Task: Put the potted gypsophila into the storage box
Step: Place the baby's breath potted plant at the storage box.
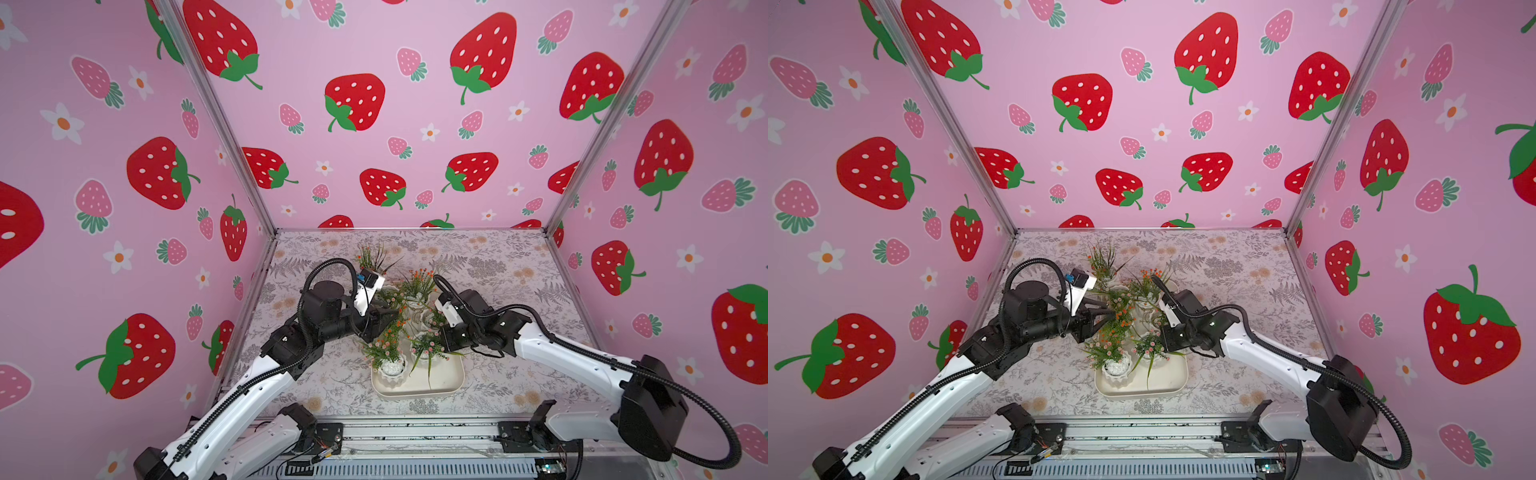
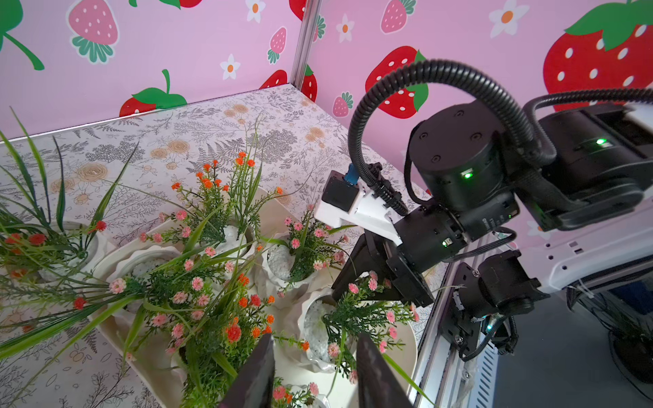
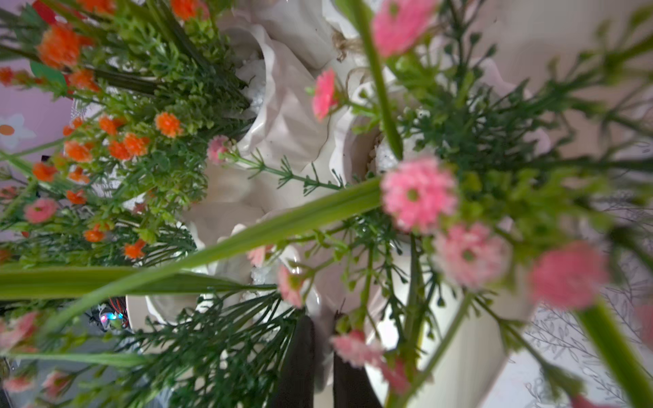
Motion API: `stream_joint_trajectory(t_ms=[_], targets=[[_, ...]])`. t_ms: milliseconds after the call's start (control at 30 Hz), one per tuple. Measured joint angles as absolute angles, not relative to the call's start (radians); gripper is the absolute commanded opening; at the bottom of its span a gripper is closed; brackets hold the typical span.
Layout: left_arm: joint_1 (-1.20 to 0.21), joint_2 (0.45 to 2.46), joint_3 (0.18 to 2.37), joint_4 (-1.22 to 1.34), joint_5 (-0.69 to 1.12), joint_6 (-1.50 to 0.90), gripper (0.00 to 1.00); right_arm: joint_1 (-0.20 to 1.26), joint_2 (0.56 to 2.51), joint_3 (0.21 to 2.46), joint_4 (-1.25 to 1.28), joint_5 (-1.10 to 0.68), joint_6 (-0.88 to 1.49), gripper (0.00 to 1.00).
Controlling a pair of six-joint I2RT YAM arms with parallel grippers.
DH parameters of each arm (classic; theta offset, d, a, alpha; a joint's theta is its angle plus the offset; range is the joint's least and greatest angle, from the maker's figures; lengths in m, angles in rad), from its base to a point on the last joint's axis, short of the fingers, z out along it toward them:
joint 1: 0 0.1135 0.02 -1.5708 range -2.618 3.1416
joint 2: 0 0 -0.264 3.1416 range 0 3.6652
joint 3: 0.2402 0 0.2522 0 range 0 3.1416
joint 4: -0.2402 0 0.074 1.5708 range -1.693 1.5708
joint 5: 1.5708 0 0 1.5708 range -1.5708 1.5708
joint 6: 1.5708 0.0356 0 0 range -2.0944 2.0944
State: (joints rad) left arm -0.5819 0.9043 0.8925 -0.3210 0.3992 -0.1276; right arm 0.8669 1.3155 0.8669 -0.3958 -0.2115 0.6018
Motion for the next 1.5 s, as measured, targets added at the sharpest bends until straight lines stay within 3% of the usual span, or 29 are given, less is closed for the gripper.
stream_joint_trajectory(t_ms=[600,733,967,1267,1500], targets=[[-0.595,0.912,0.892,-0.343,0.381,-0.102,0.41,0.894,1.366,0.778,-0.135,-0.139,0.767,0.01],[-0.595,0.913,0.892,-0.345,0.374,-0.101,0.41,0.894,1.389,0.778,-0.126,-0.139,0.773,0.17],[-0.595,0.917,0.892,-0.351,0.364,-0.093,0.42,0.894,1.387,0.779,-0.094,-0.139,0.781,0.34],[-0.583,0.919,0.892,-0.368,0.319,-0.086,0.44,0.889,1.158,0.774,-0.172,-0.097,0.727,0.44],[-0.437,0.954,0.935,-0.421,0.270,-0.199,0.45,0.771,0.925,0.791,-0.287,-0.083,0.627,0.47]])
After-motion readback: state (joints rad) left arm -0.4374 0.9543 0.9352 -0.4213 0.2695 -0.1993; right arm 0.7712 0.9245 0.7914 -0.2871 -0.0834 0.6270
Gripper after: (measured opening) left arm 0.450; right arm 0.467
